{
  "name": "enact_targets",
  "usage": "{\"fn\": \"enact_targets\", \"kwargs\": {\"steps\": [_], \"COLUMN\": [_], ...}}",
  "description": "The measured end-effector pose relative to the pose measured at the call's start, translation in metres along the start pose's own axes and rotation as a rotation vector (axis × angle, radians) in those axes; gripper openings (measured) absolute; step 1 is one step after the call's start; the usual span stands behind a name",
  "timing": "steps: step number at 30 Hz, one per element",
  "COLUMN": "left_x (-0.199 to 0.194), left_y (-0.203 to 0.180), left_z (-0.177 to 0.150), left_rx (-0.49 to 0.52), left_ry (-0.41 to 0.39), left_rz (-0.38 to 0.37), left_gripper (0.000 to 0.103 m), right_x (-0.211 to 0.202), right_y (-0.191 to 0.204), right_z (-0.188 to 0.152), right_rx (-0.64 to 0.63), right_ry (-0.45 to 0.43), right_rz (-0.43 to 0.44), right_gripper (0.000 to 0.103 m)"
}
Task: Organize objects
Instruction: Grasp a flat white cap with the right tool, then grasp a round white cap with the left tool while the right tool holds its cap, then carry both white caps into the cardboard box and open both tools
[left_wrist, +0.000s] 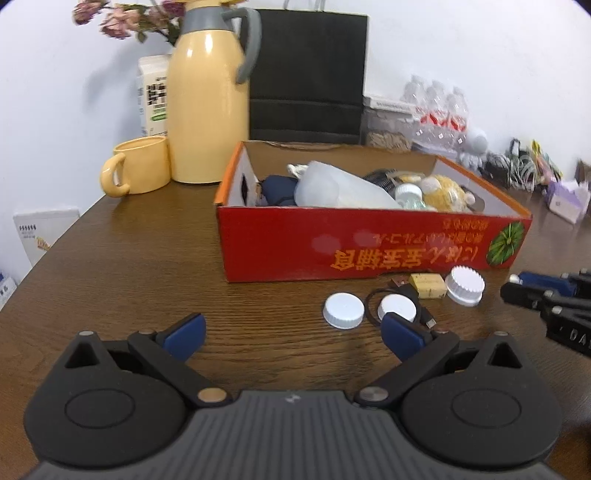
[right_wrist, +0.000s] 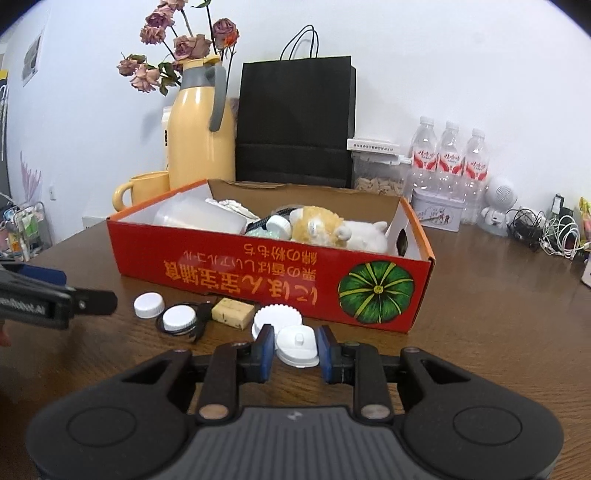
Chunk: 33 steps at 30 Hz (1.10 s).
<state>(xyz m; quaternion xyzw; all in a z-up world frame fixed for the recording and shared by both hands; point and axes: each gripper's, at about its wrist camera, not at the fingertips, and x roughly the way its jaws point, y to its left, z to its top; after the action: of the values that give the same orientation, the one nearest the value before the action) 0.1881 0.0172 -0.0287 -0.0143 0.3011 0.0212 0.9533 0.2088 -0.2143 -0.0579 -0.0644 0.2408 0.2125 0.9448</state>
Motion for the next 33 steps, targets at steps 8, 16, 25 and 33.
{"fn": "enact_targets", "kwargs": {"steps": [8, 16, 25, 33], "left_x": [0.02, 0.034, 0.031, 0.022], "left_y": [-0.01, -0.016, -0.02, -0.019], "left_z": [0.005, 0.008, 0.007, 0.008], "left_rx": [0.042, 0.065, 0.077, 0.071], "left_ry": [0.023, 0.033, 0.018, -0.024], "left_rz": [0.008, -0.056, -0.059, -0.052], "left_gripper": [0.091, 0.057, 0.029, 0.029], "right_x": [-0.002, -0.002, -0.002, -0.002], "right_y": [-0.001, 0.0, 0.001, 0.001], "right_z": [0.0, 0.0, 0.0, 0.0], "right_rx": [0.006, -0.001, -0.004, -0.006], "right_ry": [-0.017, -0.026, -0.025, -0.027], "right_rz": [-0.002, 0.002, 0.003, 0.003], "right_gripper": [0.024, 0.024, 0.024, 0.024]}}
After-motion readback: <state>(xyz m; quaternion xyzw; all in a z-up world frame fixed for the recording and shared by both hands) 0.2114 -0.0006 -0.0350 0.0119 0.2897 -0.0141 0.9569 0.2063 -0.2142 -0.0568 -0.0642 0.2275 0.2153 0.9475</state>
